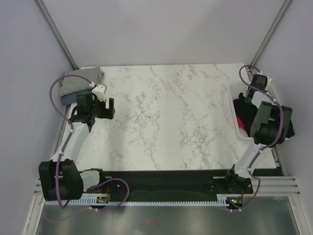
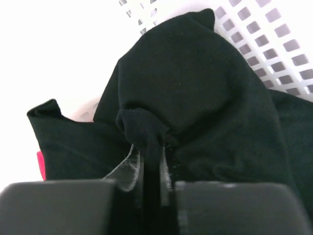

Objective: Fold and stack the t-shirts
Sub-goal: Grab the tshirt from the pile, then move the tshirt to the center of the board

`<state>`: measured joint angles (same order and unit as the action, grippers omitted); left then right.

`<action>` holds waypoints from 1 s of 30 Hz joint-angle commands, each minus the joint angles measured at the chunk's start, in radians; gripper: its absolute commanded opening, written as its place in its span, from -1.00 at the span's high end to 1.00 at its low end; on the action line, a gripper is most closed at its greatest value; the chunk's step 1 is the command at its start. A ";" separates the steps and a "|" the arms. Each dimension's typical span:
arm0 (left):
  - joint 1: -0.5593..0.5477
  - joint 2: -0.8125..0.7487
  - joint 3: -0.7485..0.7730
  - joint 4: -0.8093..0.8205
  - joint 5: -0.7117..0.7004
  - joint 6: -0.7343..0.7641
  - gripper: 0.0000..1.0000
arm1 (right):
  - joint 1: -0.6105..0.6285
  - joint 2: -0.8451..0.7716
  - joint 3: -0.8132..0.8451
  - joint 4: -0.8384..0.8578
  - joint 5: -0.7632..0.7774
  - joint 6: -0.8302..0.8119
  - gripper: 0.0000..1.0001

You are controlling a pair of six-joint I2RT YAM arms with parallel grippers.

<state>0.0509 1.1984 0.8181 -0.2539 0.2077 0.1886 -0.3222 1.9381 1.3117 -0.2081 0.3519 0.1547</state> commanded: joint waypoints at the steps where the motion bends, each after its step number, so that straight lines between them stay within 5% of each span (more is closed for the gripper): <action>1: 0.004 -0.002 0.021 -0.004 -0.001 0.005 -0.85 | -0.015 -0.069 -0.037 -0.004 -0.019 -0.017 0.94; 8: 0.003 -0.017 0.016 -0.002 0.044 0.017 -0.85 | -0.011 -0.393 -0.083 0.024 -0.114 -0.127 1.00; 13: 0.003 -0.043 0.016 -0.001 0.078 0.022 -0.85 | -0.005 -0.713 -0.141 0.102 -0.349 -0.268 1.00; 21: 0.003 -0.066 0.021 0.008 0.108 -0.020 -0.85 | 0.038 -0.771 0.130 -0.019 -0.784 -0.204 1.00; 30: 0.004 -0.106 -0.005 0.015 0.153 -0.058 -0.85 | 0.287 -0.660 0.564 -0.080 -1.094 -0.099 1.00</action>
<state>0.0509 1.1255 0.8177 -0.2562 0.3138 0.1627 -0.0601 1.2892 1.7370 -0.3359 -0.5339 -0.0410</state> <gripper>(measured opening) 0.927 0.111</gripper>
